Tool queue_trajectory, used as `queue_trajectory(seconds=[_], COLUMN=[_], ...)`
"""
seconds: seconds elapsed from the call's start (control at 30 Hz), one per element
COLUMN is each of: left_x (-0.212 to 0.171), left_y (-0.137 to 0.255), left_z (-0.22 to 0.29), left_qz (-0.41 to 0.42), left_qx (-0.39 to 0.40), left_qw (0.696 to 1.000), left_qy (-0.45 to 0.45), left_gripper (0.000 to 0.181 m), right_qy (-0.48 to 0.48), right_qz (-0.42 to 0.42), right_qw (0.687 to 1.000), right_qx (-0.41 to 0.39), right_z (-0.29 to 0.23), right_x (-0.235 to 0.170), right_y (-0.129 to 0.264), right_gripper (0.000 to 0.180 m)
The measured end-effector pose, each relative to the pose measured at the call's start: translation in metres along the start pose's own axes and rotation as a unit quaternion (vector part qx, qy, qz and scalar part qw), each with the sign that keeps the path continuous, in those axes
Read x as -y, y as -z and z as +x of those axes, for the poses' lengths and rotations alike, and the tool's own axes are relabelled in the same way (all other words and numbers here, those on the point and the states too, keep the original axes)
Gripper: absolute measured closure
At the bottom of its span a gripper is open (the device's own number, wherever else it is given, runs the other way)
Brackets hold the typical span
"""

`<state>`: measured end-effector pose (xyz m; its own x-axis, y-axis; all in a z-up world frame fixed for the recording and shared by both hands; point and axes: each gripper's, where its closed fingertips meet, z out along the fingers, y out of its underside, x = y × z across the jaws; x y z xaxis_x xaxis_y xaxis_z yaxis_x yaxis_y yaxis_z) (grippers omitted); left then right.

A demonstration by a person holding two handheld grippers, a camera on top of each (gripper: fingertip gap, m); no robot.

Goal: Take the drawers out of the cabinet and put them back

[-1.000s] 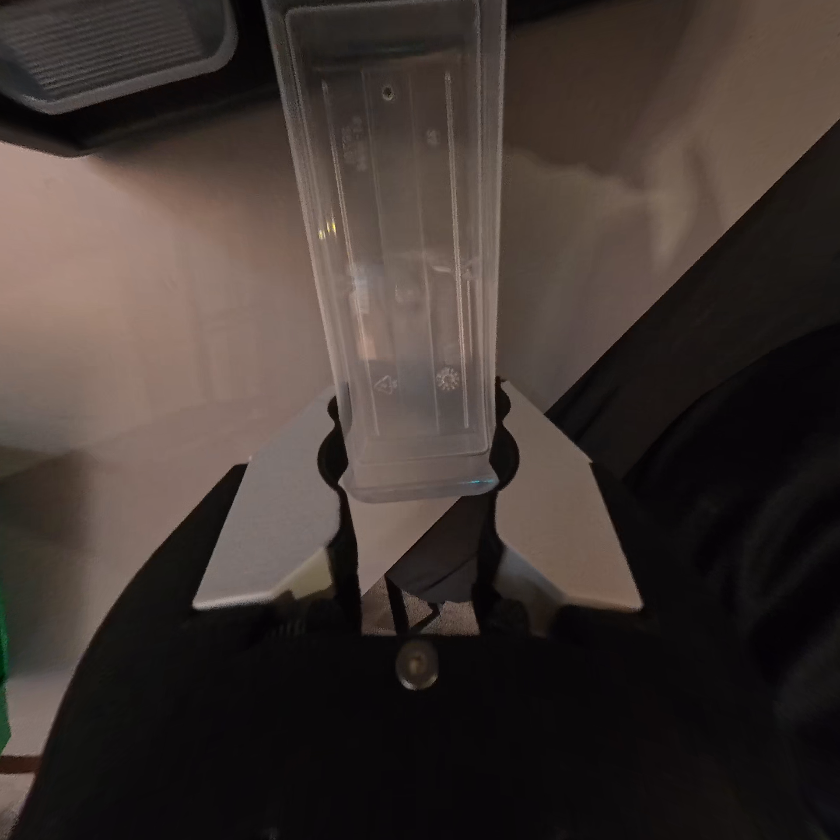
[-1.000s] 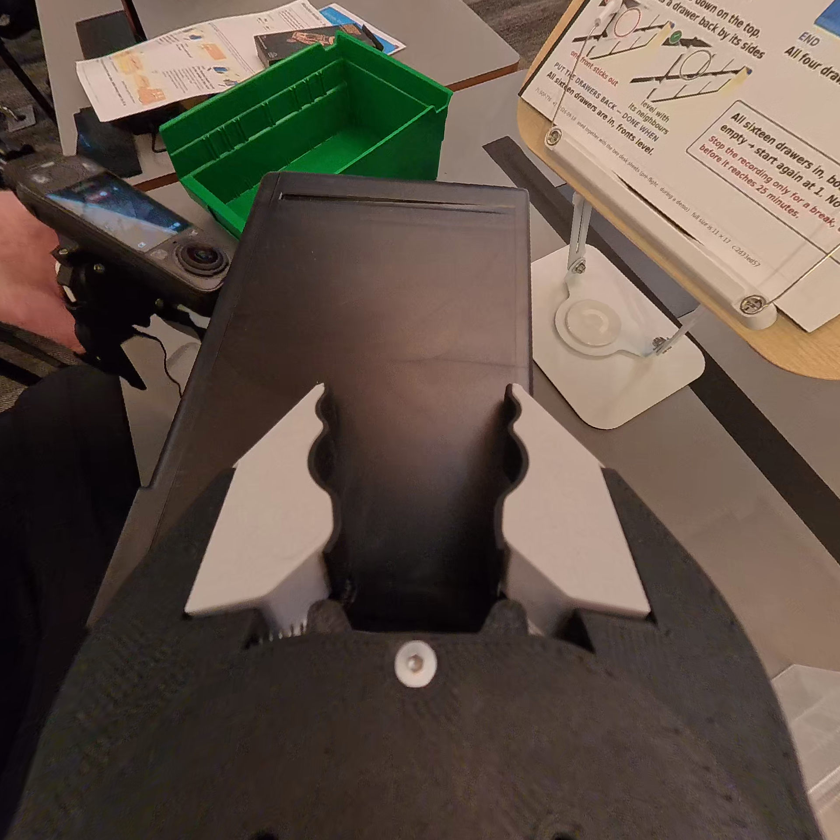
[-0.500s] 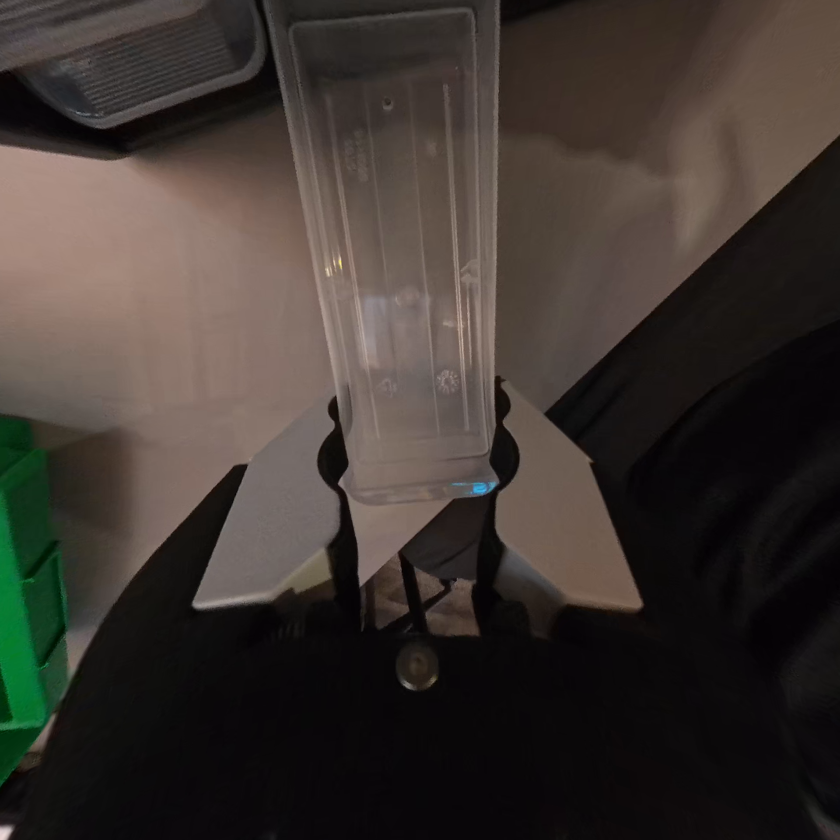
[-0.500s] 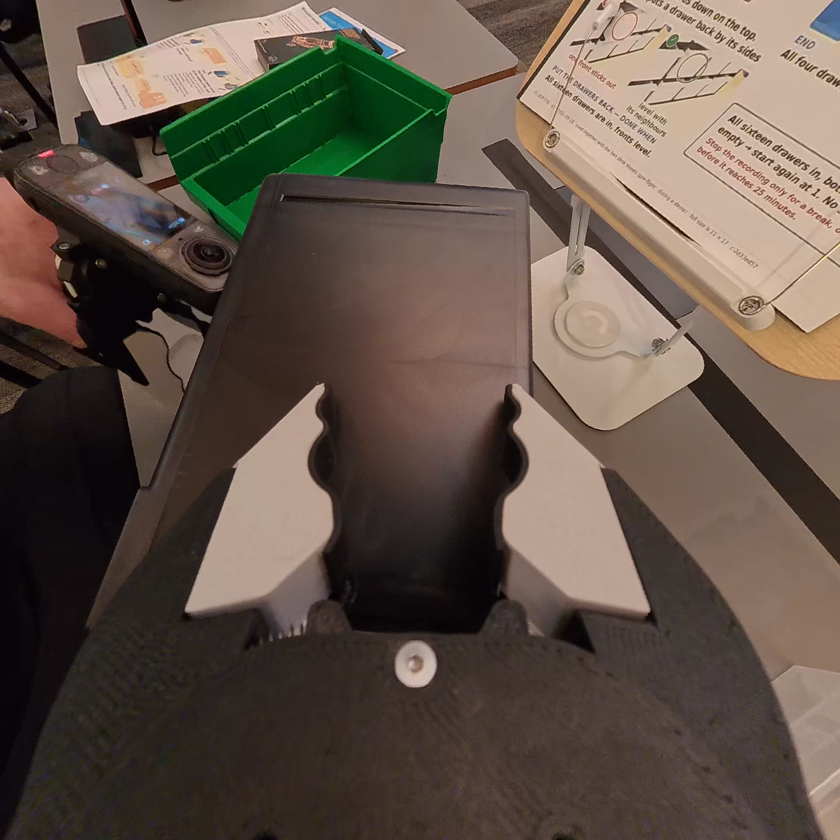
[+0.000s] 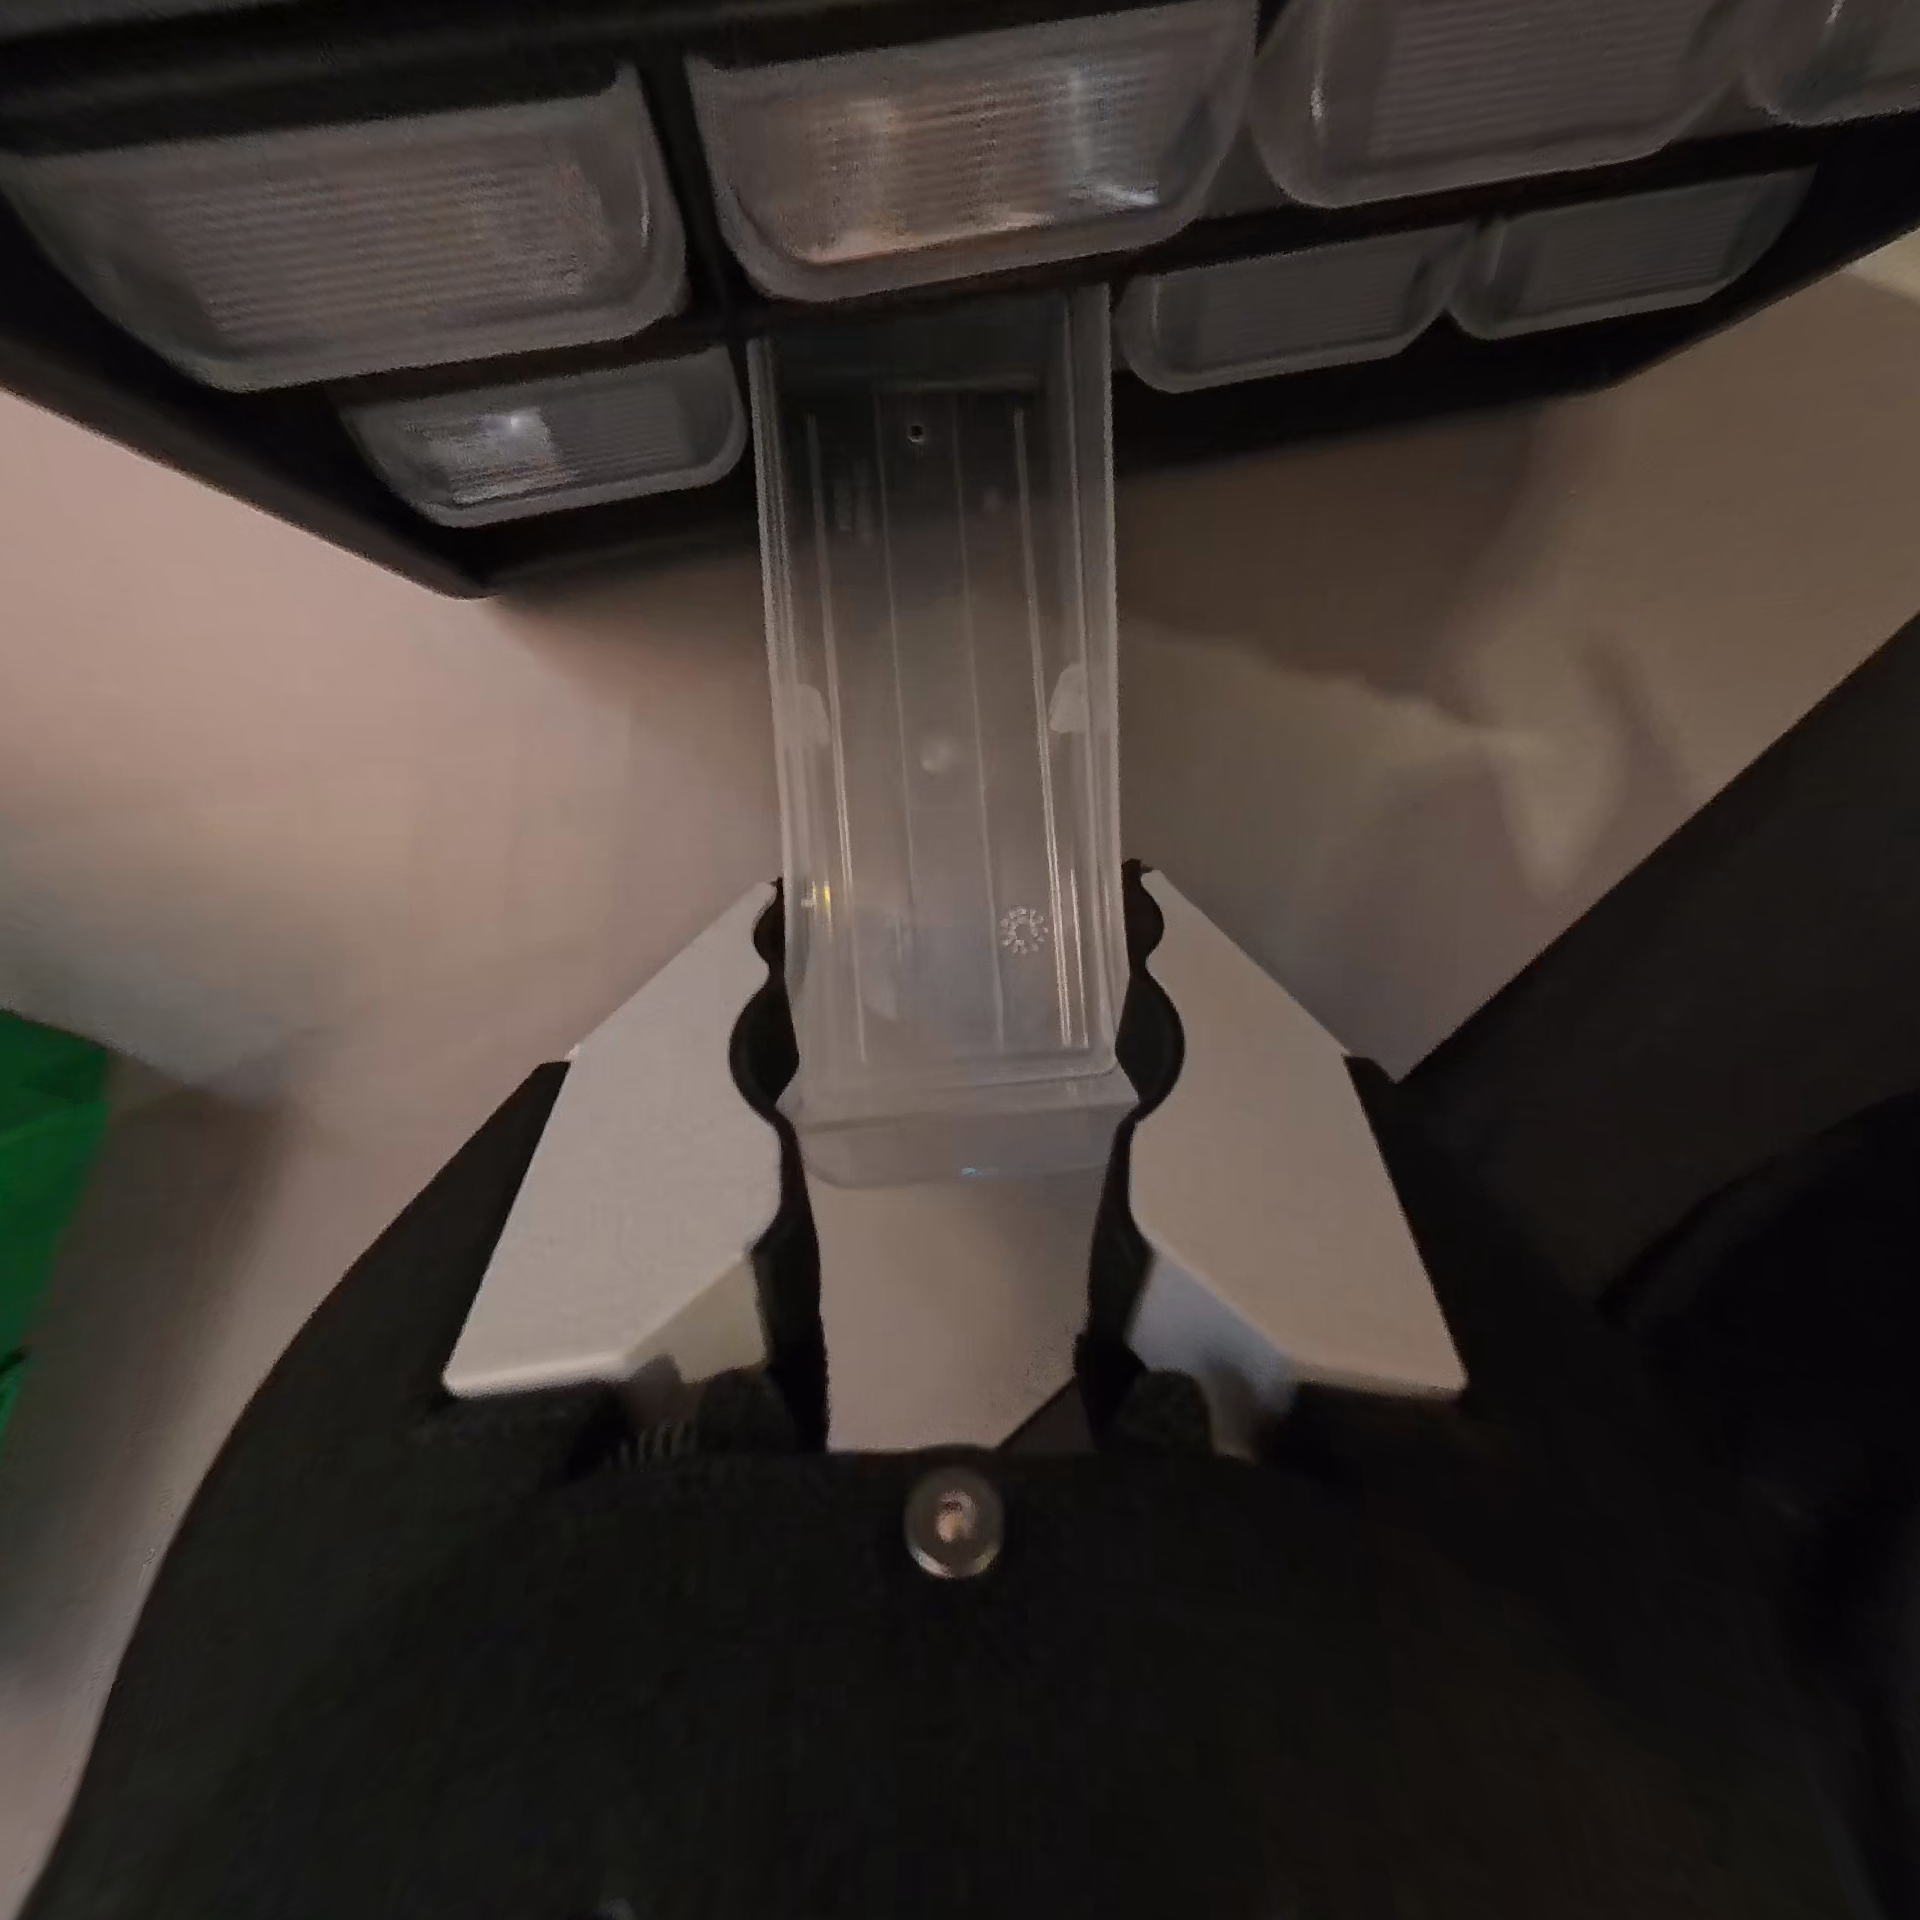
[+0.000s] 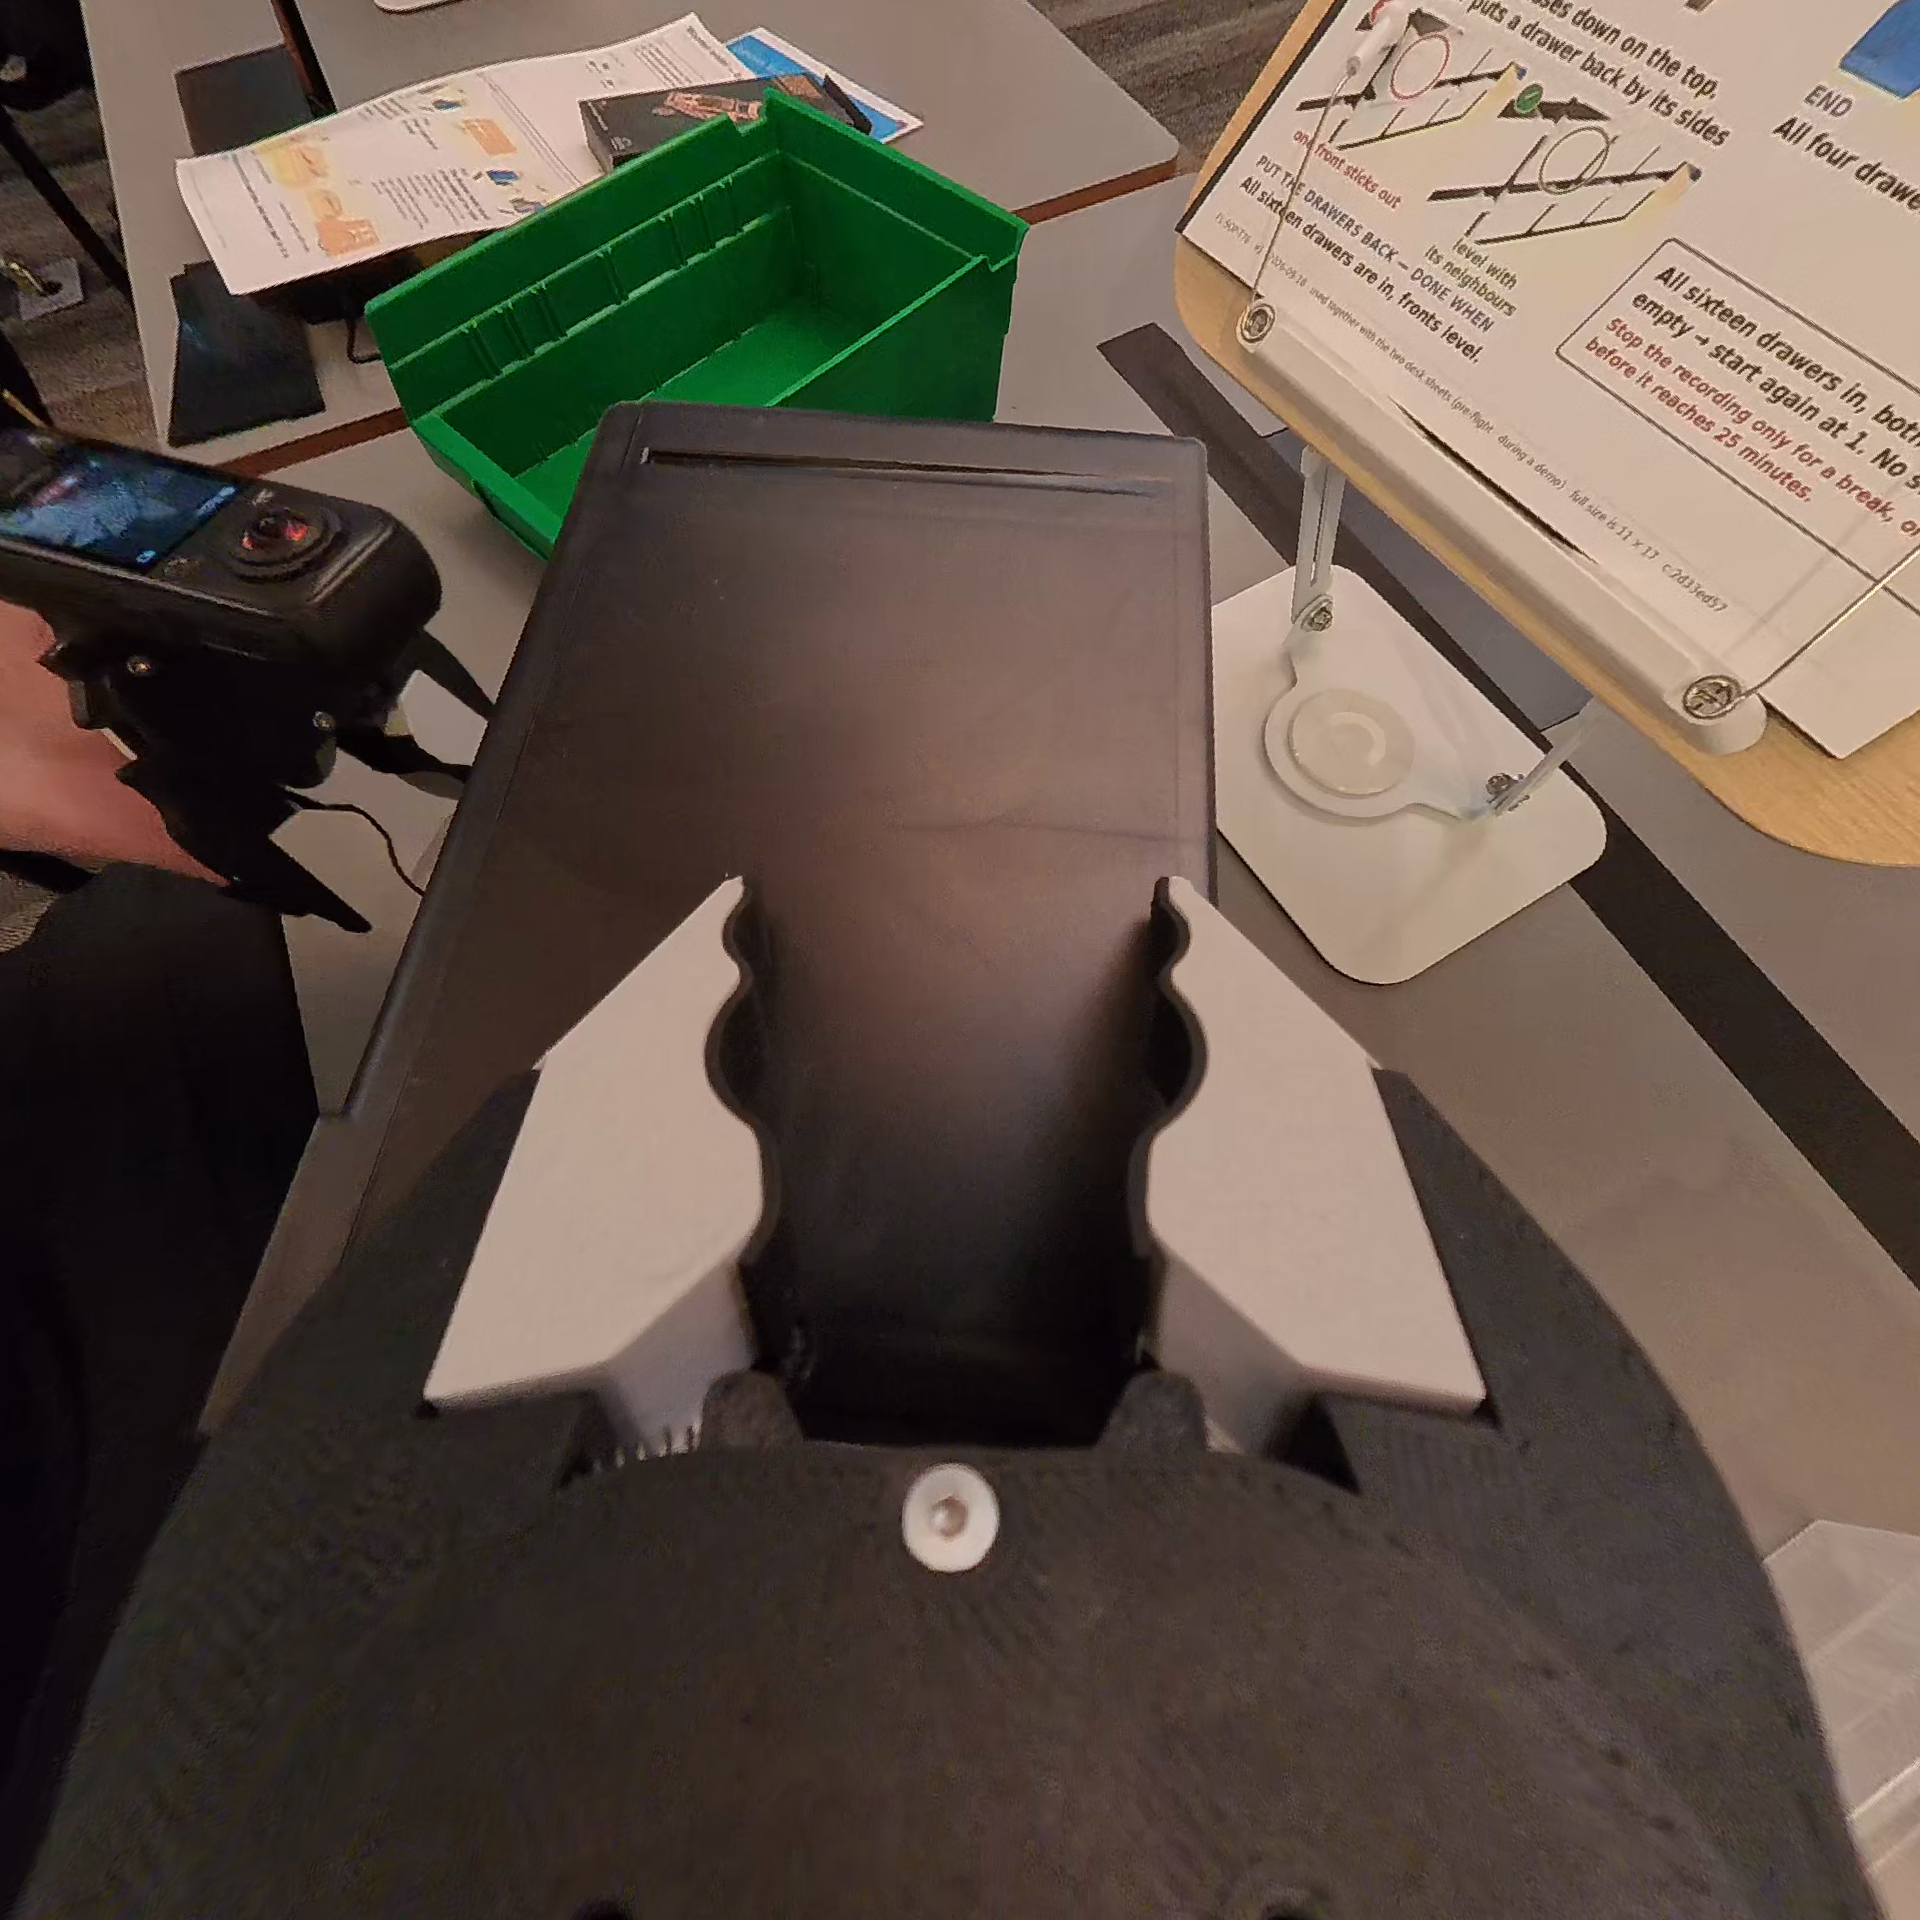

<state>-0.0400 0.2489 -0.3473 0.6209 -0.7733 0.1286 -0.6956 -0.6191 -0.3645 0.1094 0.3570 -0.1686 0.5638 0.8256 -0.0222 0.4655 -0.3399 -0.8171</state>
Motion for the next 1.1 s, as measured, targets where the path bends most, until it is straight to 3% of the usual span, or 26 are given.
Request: queue_trajectory(seconds=[0.27,0.37,0.47,0.57,0.77,0.9,0.93,1.03,1.1], left_x=[0.016,0.028,0.037,0.024,-0.001,0.017,0.024,0.042,0.053], left_y=[-0.027,-0.033,-0.029,-0.017,0.006,0.002,0.001,-0.001,-0.005], left_z=[-0.002,0.005,0.016,0.016,-0.016,-0.034,-0.039,-0.062,-0.066], left_qz=[0.108,0.127,0.147,0.149,0.147,0.173,0.184,0.209,0.22], left_qx=[0.025,-0.01,-0.058,-0.064,0.008,0.032,0.048,0.111,0.111], left_qw=[0.994,0.992,0.987,0.987,0.983,0.981,0.98,0.971,0.969], left_qy=[0.016,0.024,0.017,-0.006,-0.109,-0.077,-0.063,-0.035,-0.031], left_gripper=[0.118,0.115,0.087,0.073,0.075,0.071,0.067,0.033,0.028], right_qy=[0.0,0.0,-0.001,0.0,0.001,0.0,0.0,-0.001,-0.001], right_qz=[0.002,0.003,0.003,0.003,0.001,0.001,0.001,-0.002,-0.004], right_qw=[1.0,1.0,1.0,1.0,1.0,1.0,1.0,1.0,1.0], right_qx=[0.0,-0.001,-0.001,-0.001,0.001,0.0,-0.001,-0.001,-0.001], right_z=[0.0,0.0,0.0,0.0,0.0,0.0,0.0,0.0,0.0], right_x=[0.0,0.0,0.0,0.0,0.0,0.0,0.0,0.0,-0.001], right_y=[0.0,0.0,0.0,0.0,0.0,0.0,0.0,-0.001,-0.001], right_gripper=[0.106,0.106,0.106,0.106,0.107,0.107,0.106,0.106,0.107])
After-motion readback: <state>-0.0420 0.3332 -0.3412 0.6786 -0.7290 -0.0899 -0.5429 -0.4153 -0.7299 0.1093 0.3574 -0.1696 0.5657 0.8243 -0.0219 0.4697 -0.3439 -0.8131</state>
